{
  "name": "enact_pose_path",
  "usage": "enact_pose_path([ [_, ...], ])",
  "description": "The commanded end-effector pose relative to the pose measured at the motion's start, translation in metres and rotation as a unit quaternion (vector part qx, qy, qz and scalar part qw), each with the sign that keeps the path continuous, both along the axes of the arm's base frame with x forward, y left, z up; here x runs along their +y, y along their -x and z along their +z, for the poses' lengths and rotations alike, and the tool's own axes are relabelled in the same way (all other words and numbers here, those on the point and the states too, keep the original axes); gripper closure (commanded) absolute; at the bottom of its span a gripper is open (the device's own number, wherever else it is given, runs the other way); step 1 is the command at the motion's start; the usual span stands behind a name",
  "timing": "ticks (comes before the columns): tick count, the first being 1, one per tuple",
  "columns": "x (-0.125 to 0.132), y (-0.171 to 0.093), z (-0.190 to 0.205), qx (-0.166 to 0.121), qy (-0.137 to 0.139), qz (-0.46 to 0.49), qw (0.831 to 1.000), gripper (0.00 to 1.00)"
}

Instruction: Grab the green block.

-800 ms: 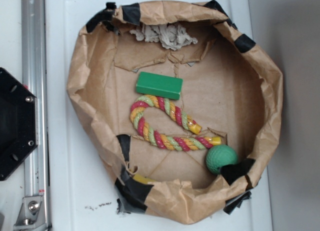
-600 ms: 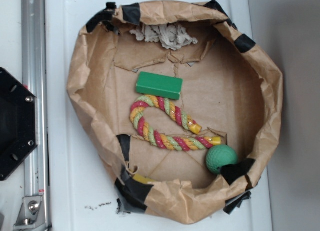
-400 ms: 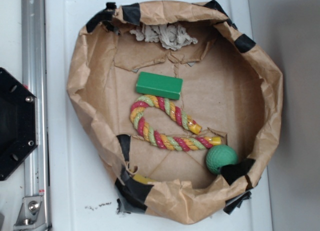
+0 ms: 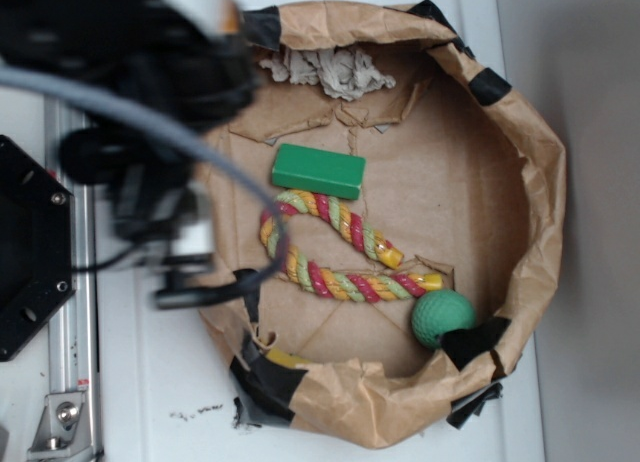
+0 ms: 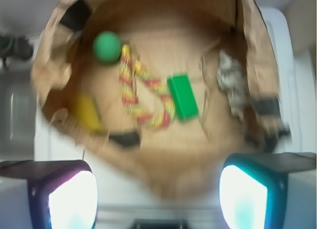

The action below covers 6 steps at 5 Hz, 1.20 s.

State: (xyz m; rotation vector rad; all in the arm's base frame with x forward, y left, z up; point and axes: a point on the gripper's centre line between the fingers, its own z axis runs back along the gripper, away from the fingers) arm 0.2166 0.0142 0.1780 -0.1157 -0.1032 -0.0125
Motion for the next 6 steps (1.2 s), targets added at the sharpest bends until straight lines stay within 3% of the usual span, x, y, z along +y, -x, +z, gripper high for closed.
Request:
enact_pose_path([
  [1, 0.003, -0.026, -0.048, -0.009, 0.036, -0.035, 0.999, 0.0],
  [2, -0.003, -0.015, -0.098, -0.038, 0.073, -0.094, 0.992, 0.0],
  [4, 0.025, -0.027, -0.125, -0.034, 0.019, -0.118, 0.992, 0.0],
  [6, 0.029, -0.043, -0.123, -0.026, -0.003, -0.13, 0.991, 0.0],
])
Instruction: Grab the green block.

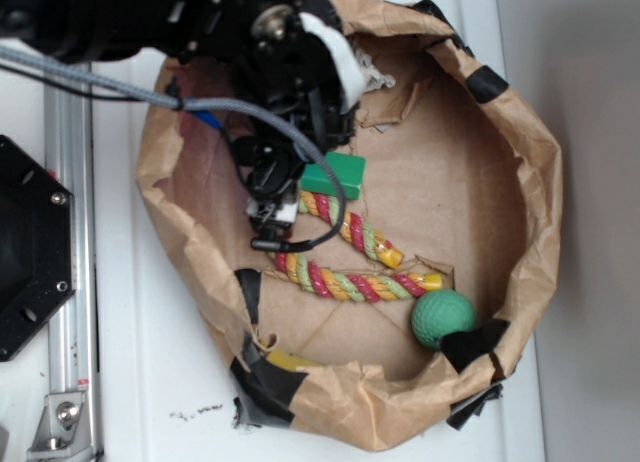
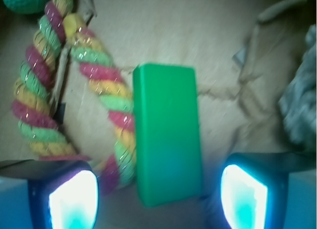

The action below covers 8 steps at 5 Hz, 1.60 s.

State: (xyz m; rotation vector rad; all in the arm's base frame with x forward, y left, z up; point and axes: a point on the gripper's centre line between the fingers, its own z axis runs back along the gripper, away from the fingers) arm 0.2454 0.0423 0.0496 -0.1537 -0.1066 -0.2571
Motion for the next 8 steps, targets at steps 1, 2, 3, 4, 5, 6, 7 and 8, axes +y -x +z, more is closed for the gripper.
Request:
enact_pose_path([
  [1, -0.006, -0.014, -0.002, -0.024, -0.005, -0.017, 1.0, 0.0],
  [2, -0.011, -0.004, -0.005, -0.019, 0.004, -0.014, 1.0, 0.0],
  [3, -0.013, 0.008, 0.0, -0.033, 0.02, 0.004, 0.999, 1.0],
  [4, -0.015, 0.008, 0.001, -0.032, 0.012, -0.002, 0.999, 1.0],
  [5, -0.011, 0.007, 0.002, -0.033, 0.001, -0.003, 0.999, 1.0],
  [6, -0.007, 0.003, 0.003, -0.032, -0.002, -0.001, 0.999, 1.0],
  [7, -0.005, 0.001, 0.0, -0.029, -0.005, -0.003, 1.0, 1.0],
  [8, -0.004, -0.001, -0.007, -0.021, -0.006, -0.006, 1.0, 1.0],
])
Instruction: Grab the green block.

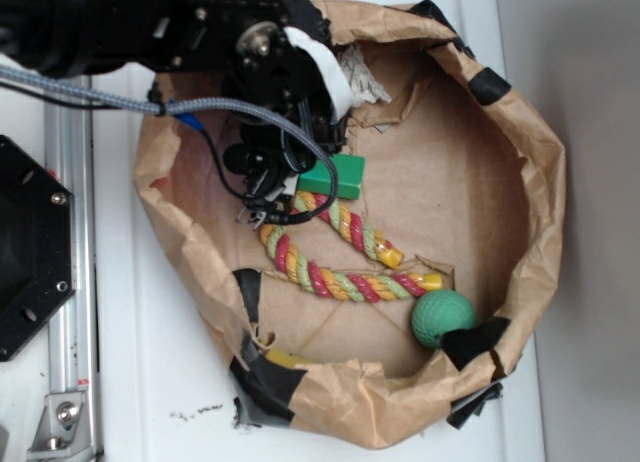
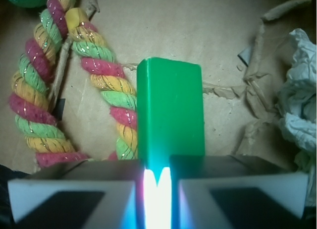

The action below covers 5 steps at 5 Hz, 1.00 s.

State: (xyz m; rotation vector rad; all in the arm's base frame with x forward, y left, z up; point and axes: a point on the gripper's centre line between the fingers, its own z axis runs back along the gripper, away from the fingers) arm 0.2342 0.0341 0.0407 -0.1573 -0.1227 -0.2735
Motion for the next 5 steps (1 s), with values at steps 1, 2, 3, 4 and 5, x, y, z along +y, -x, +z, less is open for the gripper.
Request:
enact_pose_path([
  [1, 0.001, -0.014, 0.005, -0.01, -0.015, -0.003, 1.0, 1.0],
  [2, -0.005, -0.027, 0.043, -0.03, -0.006, 0.005, 1.0, 1.0],
  [3, -0.009, -0.045, 0.08, -0.052, 0.001, 0.017, 0.998, 1.0],
  [4, -0.012, -0.055, 0.097, -0.055, -0.002, 0.025, 0.998, 1.0],
  [5, -0.017, -0.054, 0.093, -0.049, -0.007, 0.024, 0.998, 1.0],
])
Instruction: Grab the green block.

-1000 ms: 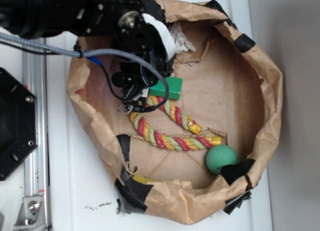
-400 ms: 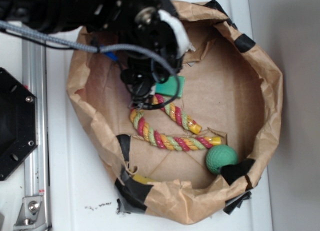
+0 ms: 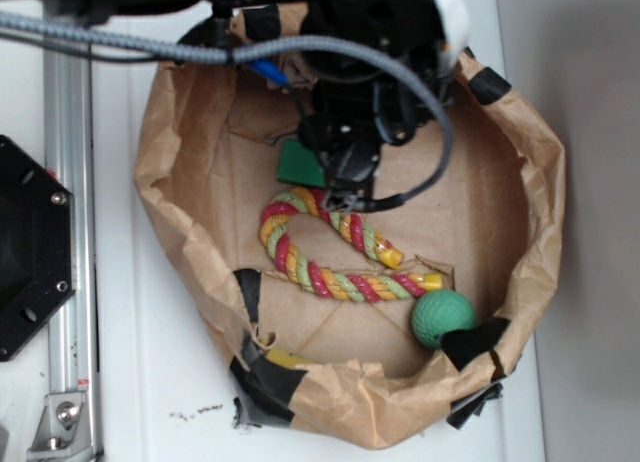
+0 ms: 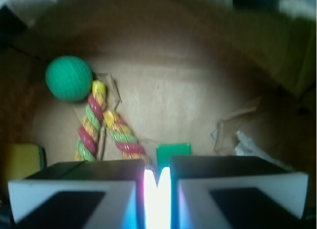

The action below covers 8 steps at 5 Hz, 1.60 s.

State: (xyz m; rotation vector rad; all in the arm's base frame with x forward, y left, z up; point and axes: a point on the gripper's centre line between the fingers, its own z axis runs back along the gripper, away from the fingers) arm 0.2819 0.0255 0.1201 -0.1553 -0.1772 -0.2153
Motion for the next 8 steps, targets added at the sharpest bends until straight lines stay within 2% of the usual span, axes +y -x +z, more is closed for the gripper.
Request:
enact_pose_path([
  [1, -0.006, 0.006, 0.005, -0.008, -0.028, -0.017, 0.999, 0.0],
  [2, 0.007, 0.019, -0.019, 0.008, -0.011, -0.028, 0.999, 0.0],
  [3, 0.013, 0.032, -0.032, 0.023, -0.018, -0.039, 0.999, 0.0],
  [4, 0.014, 0.036, -0.034, 0.02, -0.02, -0.045, 0.999, 0.0],
  [6, 0.012, 0.037, -0.048, 0.027, -0.04, -0.074, 0.996, 0.0],
  [7, 0.02, 0.036, -0.054, 0.027, -0.042, -0.072, 0.996, 0.0],
  [8, 0.024, 0.025, -0.051, 0.023, -0.031, 0.037, 0.999, 0.0],
])
